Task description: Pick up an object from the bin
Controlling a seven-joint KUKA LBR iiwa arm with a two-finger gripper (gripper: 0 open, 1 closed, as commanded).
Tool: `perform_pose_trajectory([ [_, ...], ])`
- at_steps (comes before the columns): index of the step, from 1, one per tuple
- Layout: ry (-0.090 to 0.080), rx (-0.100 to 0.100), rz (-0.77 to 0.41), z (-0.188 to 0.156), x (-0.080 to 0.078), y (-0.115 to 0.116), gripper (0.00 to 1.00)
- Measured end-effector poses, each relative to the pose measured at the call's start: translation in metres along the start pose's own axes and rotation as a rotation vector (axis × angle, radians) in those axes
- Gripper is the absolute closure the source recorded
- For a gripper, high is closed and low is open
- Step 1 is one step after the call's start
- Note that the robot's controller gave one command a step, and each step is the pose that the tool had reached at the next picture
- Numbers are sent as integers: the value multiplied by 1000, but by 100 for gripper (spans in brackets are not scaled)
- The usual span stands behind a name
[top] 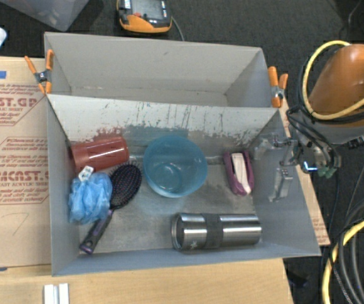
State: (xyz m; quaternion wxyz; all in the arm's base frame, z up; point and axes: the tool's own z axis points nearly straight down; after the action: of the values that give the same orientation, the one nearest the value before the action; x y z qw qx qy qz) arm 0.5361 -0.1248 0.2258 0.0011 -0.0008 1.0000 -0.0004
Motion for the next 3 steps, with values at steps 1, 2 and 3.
perform_pose_trajectory([
  [1,0,0,0,0,0,0,0],
  [2,0,-1,-209,53,1,2,0],
  [3,-7,2,-252,43,-23,1,0],
])
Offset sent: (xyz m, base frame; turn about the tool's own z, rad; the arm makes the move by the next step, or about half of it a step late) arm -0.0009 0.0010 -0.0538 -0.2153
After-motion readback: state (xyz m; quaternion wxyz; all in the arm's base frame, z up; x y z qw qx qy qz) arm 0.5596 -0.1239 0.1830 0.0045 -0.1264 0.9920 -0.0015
